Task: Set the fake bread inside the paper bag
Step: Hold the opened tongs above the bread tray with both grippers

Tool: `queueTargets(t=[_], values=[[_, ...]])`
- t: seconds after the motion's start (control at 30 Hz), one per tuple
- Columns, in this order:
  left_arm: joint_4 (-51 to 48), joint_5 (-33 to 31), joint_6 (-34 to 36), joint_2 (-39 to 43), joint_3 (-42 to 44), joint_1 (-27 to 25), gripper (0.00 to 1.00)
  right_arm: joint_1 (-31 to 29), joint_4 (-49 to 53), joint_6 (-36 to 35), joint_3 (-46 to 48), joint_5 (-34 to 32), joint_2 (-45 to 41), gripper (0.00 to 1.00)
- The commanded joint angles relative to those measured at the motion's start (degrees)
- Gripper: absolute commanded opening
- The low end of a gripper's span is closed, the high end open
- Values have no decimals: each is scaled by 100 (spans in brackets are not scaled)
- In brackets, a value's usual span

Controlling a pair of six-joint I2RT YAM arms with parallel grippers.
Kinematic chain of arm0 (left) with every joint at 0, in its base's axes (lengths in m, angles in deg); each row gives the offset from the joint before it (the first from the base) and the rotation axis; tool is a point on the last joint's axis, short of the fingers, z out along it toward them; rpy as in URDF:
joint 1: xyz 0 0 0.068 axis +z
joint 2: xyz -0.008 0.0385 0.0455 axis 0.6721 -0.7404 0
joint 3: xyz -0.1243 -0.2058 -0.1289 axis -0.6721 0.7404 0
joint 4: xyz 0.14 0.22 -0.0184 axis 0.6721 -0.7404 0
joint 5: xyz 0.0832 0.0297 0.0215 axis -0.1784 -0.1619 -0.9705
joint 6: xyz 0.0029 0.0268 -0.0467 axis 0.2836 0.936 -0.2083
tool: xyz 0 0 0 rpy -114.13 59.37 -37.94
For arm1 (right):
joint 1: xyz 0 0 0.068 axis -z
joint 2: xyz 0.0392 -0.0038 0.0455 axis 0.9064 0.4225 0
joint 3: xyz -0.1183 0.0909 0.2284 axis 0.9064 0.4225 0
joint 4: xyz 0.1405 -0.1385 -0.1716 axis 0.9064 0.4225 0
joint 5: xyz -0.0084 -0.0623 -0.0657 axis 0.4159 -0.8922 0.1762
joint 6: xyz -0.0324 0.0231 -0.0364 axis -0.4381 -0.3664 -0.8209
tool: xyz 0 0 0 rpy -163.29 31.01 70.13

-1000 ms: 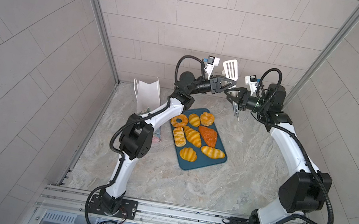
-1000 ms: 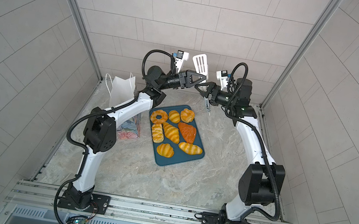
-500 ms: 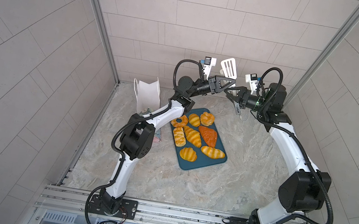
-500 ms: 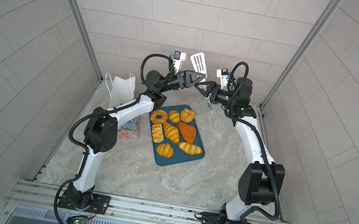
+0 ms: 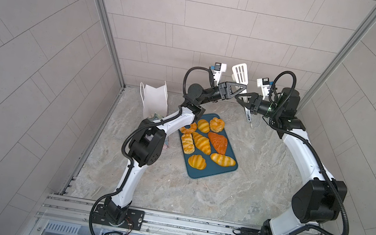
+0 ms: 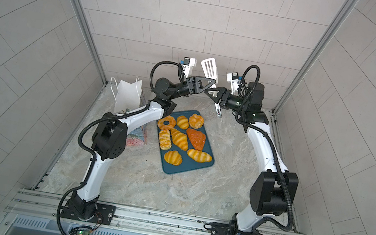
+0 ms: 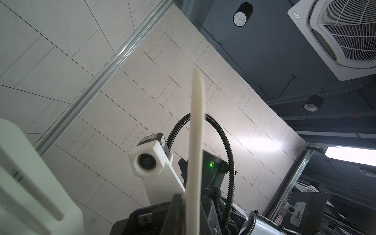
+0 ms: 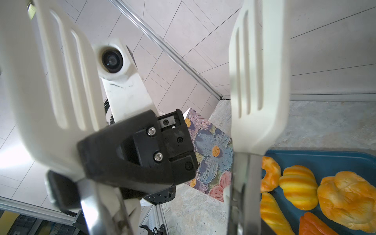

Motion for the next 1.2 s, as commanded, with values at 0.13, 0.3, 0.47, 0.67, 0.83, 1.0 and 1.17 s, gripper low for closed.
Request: queueTargets(t=[0.13,0.3,0.47,0.67,0.83,1.0,1.17], values=[[852,843,-184,-27,33,-295,5,146,192,14,-23,-250,-250,67],[815,757,-150,2,48,-248,10,222,931,-480,-126,-343,-242,67],[710,694,-71,134,167,-165,30,351,1407,-839,-147,-428,-276,65],[813,495,-8,407,801,-6,44,472,1807,-1173,-159,-500,-360,64],[510,365,260,670,1232,87,45,592,1909,-1290,-88,-527,-430,64],[-666,157,948,804,1438,85,45,605,1865,-1293,-48,-553,-491,64],[-1257,-47,1123,679,1342,79,45,594,1804,-1247,-8,-562,-514,64]])
